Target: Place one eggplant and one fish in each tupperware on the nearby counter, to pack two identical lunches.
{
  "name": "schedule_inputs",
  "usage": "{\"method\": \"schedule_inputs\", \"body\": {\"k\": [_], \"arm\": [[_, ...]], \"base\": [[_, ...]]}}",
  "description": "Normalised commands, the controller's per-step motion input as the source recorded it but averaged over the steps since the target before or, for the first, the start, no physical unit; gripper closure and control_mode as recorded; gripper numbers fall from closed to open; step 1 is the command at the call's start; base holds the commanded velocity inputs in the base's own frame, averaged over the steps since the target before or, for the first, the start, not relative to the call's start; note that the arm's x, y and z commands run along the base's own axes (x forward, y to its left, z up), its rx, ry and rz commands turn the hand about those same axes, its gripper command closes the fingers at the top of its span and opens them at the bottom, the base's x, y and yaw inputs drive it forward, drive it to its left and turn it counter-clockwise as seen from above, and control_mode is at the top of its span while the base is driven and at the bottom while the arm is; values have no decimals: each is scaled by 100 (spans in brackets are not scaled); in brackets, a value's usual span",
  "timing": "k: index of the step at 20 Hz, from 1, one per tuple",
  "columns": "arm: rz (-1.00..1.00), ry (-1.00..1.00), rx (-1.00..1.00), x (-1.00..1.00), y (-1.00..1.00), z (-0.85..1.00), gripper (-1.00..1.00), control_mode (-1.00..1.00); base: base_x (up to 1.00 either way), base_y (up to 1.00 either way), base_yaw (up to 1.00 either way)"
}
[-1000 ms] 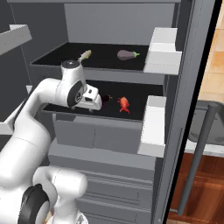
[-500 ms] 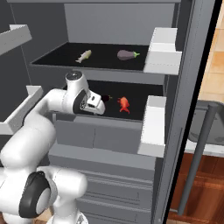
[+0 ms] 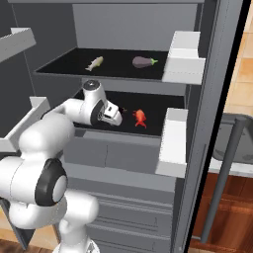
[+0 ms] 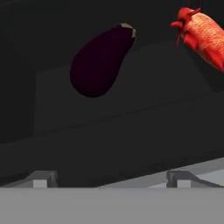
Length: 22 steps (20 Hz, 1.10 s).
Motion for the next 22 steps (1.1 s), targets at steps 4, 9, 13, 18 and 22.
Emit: {"method": "schedule_inputs", "body": {"k": [4,9,13,18,22], "arm": [[0,0,5,75,0,-12,-100,-100],[0,-1,0,61,0,-25,-100,-100],[0,-6,0,52,0,-29,-100,-100],[0,-2,1,61,0,-15,-100,-100],[0,0,2,66,0,-6,-100,-100]], "base": [[0,0,0],[0,0,0],[0,0,0],[0,0,0],[0,0,0]]}}
